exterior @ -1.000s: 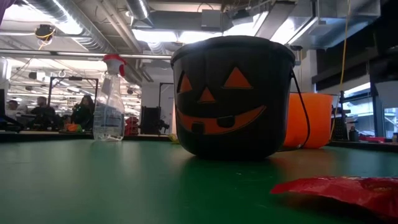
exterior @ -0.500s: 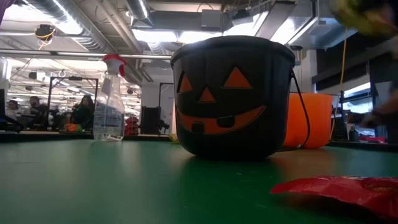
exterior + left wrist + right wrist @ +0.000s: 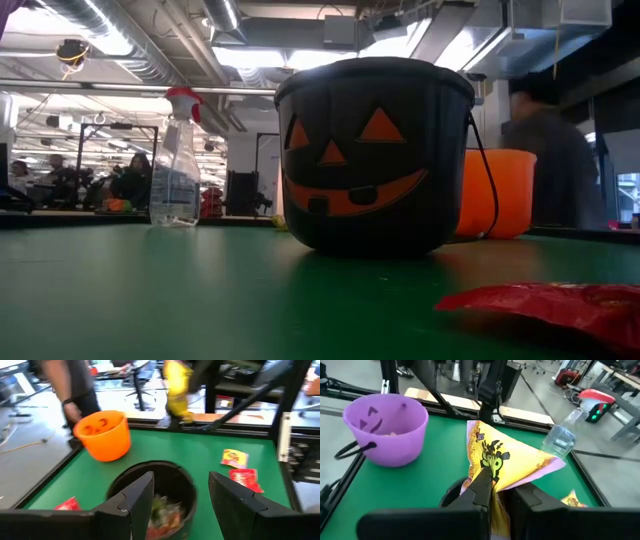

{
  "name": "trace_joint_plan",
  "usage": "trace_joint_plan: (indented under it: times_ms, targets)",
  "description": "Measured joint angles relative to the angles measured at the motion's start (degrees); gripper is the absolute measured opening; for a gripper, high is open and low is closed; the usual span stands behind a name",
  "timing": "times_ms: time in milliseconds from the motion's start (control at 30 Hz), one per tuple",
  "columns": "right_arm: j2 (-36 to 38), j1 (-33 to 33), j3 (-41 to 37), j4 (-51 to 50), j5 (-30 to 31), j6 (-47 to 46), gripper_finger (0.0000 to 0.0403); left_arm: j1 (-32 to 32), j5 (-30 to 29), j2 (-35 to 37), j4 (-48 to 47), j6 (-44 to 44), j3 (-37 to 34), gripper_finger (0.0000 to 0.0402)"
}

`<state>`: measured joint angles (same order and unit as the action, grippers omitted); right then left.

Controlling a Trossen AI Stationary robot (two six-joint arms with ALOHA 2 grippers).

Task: Sort candy
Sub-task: Put the yellow candy into the purple bucket

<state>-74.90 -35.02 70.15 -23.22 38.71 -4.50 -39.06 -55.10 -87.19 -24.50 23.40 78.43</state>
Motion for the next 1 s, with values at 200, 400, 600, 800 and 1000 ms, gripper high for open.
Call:
trace_joint_plan:
  times_ms: [200, 400, 600, 800, 1000]
  targets:
    - [-2.5, 5.6, 0.0, 5.9, -7.9, 2.5, 0.0033, 3.0, 4.3, -2.8, 7.0, -4.9, 0.0, 0.0179]
    - [-6.9, 8.5, 0.0, 10.6, -14.8, 4.8, 0.0033, 5.9, 7.3, -4.5, 9.7, -6.0, 0.0, 0.0179]
    - [-10.5, 9.2, 0.0, 13.3, -16.3, 6.4, 0.0033, 7.6, 10.5, -4.5, 10.8, -6.1, 0.0, 0.0179]
    - [-12.1, 9.2, 0.0, 16.3, -16.9, 6.9, 0.0033, 9.3, 15.5, -4.5, 10.1, -5.6, 0.0, 0.0179]
    - [-12.2, 9.2, -0.1, 17.2, -16.9, 7.8, 0.0033, 10.5, 16.4, -5.6, 10.2, -4.1, 0.0, 0.0179]
